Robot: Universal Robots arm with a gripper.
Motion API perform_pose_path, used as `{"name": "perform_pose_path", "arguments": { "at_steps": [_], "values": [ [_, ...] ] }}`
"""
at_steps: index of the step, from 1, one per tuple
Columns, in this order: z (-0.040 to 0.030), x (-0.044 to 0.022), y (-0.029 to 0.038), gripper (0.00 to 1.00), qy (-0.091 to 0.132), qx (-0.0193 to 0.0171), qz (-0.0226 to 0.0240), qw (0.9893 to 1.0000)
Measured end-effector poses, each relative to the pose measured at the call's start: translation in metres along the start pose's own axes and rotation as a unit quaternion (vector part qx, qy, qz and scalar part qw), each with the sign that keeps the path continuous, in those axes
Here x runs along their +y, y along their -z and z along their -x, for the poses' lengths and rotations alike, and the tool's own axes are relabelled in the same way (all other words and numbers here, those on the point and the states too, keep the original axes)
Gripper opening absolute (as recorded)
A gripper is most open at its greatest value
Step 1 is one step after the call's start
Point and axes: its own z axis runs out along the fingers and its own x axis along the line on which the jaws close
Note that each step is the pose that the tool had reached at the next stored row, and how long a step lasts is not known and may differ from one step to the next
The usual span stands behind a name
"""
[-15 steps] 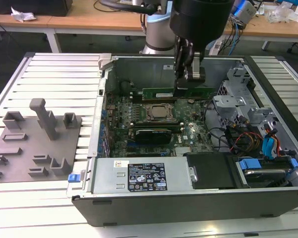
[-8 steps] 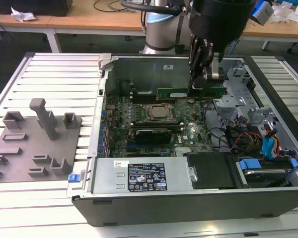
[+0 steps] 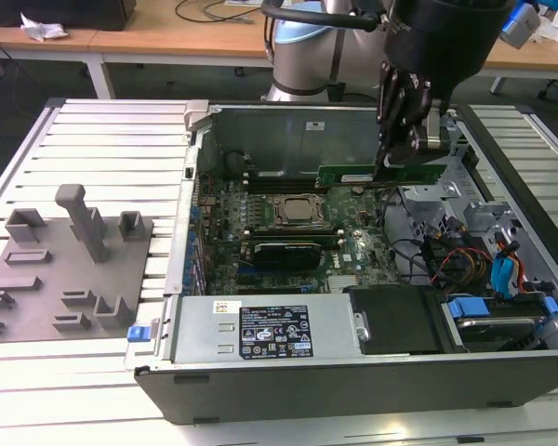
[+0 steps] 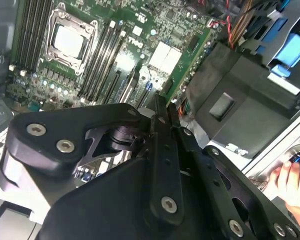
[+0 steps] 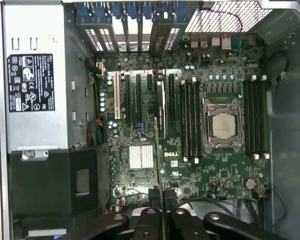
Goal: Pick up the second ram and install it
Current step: 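Pick up the second ram and move it above second insertion slot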
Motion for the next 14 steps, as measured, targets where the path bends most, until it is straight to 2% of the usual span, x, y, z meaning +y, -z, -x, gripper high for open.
{"name": "perform_pose_path", "arguments": {
  "at_steps": [4, 7, 9, 14],
  "values": [
    [0.0004, -0.0111, 0.0001, 0.14, 0.000, 0.0000, 0.0000, 1.0000],
    [0.0011, -0.0261, 0.0003, 0.14, 0.000, 0.0000, 0.0000, 1.0000],
    [0.0013, -0.0310, 0.0004, 0.14, 0.000, 0.0000, 0.0001, 1.0000],
    [0.0023, -0.0529, 0.0006, 0.14, 0.000, 0.0000, 0.0001, 1.0000]
  ]
}}
